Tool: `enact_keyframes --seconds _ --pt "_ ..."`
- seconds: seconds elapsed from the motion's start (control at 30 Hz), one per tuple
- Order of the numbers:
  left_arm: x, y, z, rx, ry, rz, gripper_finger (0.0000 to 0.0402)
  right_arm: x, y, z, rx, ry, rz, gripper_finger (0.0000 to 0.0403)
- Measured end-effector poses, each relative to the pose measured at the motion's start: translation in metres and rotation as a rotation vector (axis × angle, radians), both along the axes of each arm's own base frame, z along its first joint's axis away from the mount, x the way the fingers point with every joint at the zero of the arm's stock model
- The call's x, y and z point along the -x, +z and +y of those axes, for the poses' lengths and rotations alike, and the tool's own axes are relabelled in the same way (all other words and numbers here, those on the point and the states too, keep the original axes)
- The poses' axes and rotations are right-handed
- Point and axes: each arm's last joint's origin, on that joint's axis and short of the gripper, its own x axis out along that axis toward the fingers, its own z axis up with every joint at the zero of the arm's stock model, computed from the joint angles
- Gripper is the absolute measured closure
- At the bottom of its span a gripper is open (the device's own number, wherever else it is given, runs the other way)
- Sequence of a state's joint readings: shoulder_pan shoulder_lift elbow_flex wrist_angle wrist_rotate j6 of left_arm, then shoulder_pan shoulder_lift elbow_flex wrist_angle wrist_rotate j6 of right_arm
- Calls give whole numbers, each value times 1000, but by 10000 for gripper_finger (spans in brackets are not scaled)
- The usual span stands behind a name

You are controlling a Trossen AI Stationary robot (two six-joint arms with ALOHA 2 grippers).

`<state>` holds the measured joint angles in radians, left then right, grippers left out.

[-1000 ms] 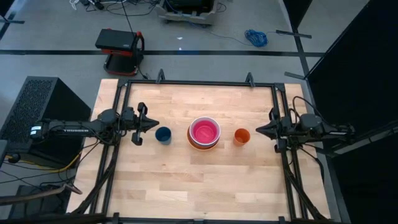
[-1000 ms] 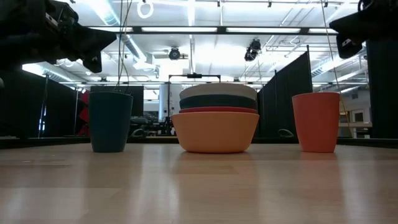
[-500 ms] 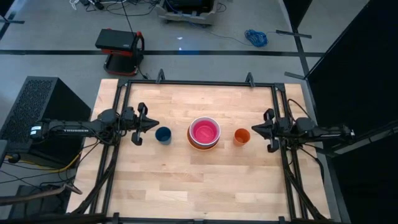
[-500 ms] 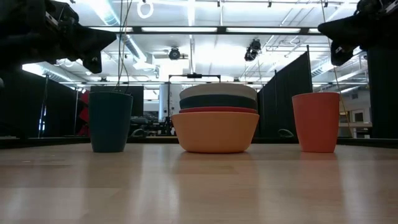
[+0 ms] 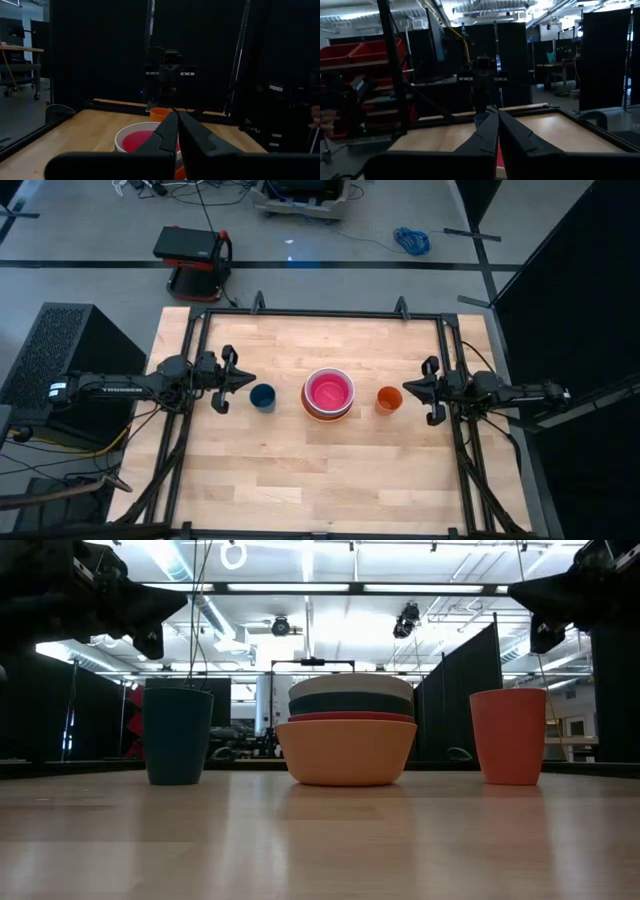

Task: Nest bowls inside each other
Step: Return to Home Position

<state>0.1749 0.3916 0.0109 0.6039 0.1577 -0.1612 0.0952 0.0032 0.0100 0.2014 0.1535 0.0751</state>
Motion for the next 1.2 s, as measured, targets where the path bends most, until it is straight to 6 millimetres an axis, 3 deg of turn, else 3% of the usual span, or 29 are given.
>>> enact_keyframes --seconds 0.23,1.2 --pt "-1 -5 0 -7 0 51 402 -1 -9 0 1 1 90 403" --pt "-1 -8 -1 -2 -25 74 401 -2 -11 0 -12 1 105 403"
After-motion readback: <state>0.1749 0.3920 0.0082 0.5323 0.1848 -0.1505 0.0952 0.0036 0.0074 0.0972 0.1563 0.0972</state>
